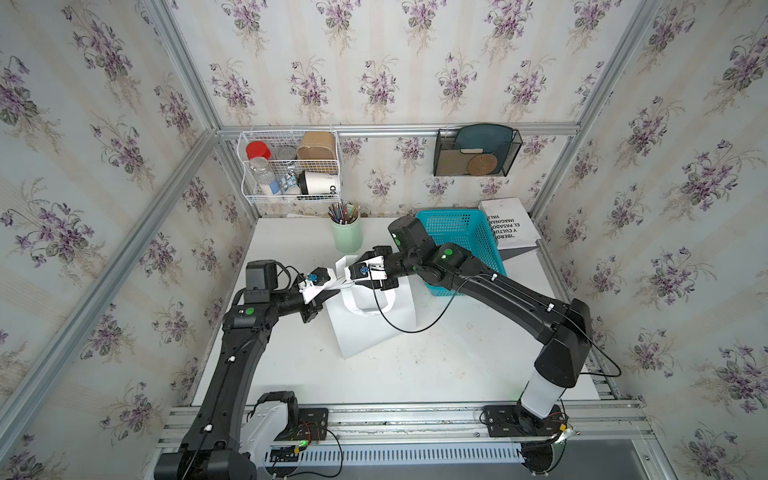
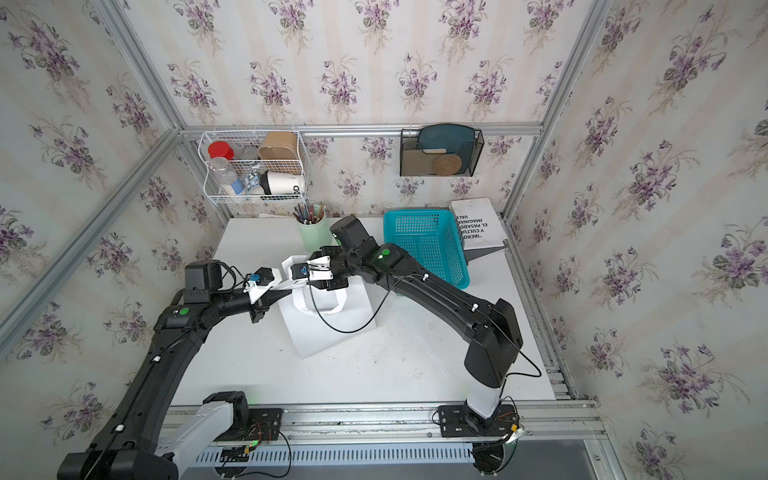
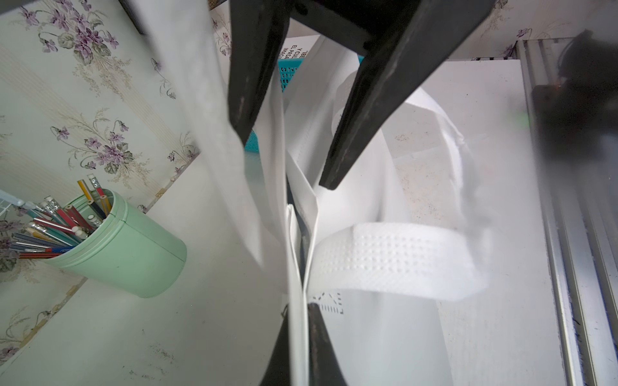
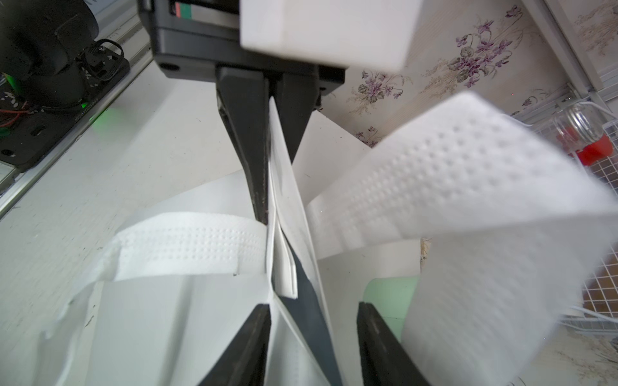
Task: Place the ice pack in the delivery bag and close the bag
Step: Adjust the delivery bag at the center of the board.
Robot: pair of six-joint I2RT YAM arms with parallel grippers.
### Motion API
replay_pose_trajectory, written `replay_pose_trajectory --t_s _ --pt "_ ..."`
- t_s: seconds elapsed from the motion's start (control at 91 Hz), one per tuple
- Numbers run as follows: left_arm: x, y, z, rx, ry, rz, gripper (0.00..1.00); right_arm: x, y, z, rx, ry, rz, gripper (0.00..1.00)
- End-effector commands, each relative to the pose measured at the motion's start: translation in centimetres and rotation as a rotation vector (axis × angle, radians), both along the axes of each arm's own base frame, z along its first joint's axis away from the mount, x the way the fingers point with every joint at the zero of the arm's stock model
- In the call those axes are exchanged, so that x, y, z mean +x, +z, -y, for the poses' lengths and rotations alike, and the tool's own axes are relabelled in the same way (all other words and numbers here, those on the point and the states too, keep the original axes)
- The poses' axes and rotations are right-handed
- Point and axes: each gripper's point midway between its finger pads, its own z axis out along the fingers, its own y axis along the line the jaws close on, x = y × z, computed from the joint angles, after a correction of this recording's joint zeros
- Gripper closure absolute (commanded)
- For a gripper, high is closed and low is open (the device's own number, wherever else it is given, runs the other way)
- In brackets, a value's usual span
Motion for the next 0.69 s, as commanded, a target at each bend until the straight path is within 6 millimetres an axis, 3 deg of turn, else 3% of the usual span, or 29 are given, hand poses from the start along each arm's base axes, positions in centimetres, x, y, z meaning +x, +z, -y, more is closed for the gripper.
replay_pose_trajectory --t_s 0.0,0.45,0.681 --pt "-0.2 0.3 0.0 0.010 -0.016 0.023 1.00 0.1 -0.4 0.5 -0.028 -0.017 -0.005 0.57" --pt "-0.1 0.4 0.0 -0.009 0.006 0.003 1.00 1.6 0.6 0.2 -0.007 -0.085 0.056 0.99" --pt "0.9 0.3 -0.4 -0.042 0.085 -0.063 1.00 0.7 0.1 0.4 -0.011 -0.080 0.060 1.00"
